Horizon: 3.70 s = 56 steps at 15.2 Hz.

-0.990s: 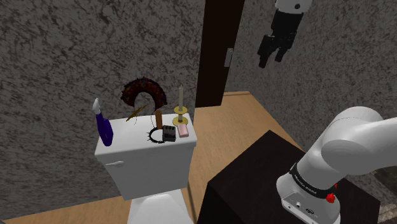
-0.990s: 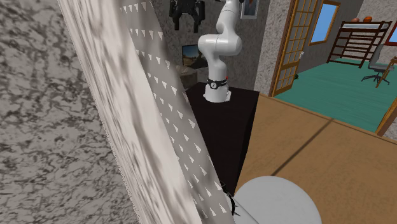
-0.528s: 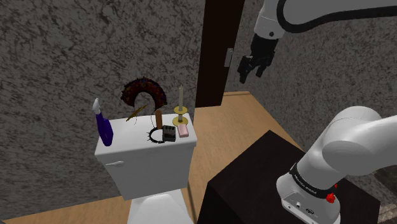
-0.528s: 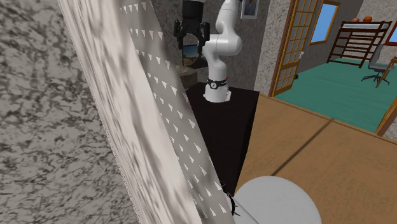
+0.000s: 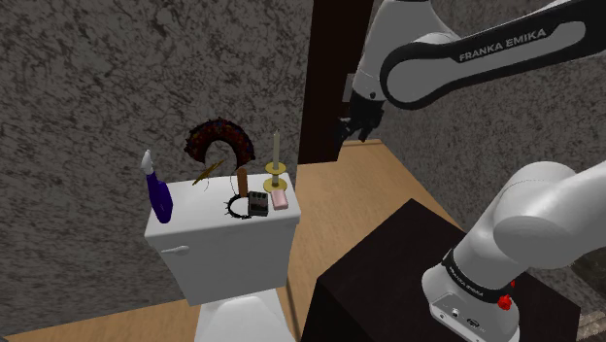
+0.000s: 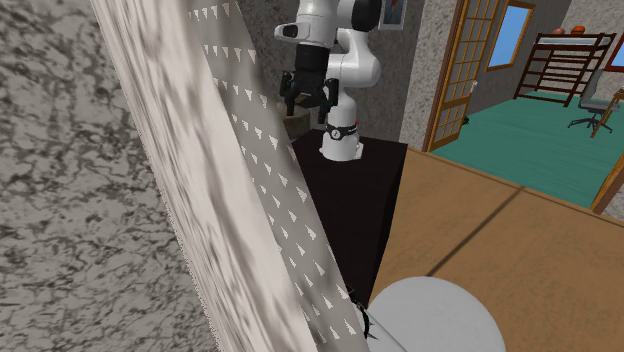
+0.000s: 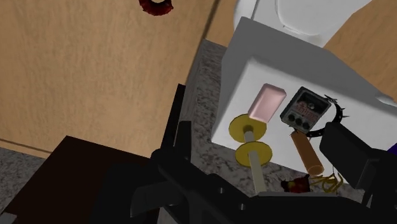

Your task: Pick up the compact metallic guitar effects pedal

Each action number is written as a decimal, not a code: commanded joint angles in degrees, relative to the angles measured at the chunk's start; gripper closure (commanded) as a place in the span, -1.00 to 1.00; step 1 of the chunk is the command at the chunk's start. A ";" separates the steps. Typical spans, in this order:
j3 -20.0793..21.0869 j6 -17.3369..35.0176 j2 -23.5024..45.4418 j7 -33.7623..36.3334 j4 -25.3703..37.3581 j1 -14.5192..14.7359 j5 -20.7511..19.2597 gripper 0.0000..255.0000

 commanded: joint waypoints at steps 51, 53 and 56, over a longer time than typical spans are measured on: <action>-5.99 41.22 68.82 72.48 37.81 12.14 -63.52 1.00; -4.76 40.39 67.29 70.54 36.91 11.14 -61.95 1.00; -2.90 39.14 65.05 67.66 35.67 9.65 -59.52 1.00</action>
